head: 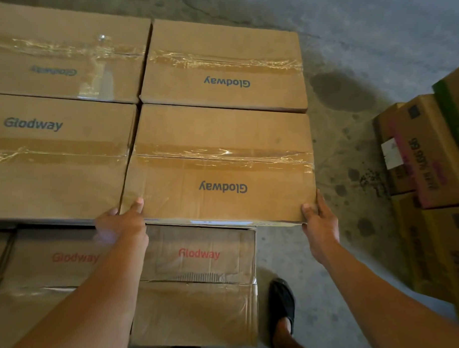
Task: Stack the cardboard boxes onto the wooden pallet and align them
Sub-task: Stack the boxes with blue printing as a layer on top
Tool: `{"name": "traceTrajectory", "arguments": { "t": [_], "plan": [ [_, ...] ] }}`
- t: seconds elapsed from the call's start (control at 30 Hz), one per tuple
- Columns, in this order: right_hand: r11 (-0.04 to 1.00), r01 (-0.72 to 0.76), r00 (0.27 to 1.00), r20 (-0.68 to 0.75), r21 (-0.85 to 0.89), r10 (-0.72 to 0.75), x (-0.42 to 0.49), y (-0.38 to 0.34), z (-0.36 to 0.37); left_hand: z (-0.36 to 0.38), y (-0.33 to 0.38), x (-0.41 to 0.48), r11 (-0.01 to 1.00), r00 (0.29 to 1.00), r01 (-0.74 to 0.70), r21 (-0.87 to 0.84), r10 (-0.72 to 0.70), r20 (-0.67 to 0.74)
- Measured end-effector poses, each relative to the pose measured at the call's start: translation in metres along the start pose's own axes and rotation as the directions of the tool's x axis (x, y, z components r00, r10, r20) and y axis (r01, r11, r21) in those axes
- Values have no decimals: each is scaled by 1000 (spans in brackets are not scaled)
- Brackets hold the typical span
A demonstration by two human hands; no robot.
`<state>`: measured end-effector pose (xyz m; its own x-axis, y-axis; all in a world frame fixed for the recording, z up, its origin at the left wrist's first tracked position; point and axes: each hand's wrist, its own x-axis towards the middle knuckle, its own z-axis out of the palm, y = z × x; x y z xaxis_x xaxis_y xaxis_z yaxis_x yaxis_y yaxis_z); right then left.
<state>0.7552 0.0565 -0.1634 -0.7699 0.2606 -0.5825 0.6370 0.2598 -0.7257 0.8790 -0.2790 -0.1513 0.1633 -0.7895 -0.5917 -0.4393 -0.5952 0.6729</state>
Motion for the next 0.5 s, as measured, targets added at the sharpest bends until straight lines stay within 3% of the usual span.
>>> {"name": "traceTrajectory", "arguments": {
  "t": [0.17,0.5],
  "plan": [
    [995,35,999,5,-90,-35,1,-1,-1,0,-6,12,987,997,-72,142,74,-4],
    [985,37,999,21,-168,-33,0,-2,0,3,-12,13,963,978,-176,205,194,-71]
  ]
}}
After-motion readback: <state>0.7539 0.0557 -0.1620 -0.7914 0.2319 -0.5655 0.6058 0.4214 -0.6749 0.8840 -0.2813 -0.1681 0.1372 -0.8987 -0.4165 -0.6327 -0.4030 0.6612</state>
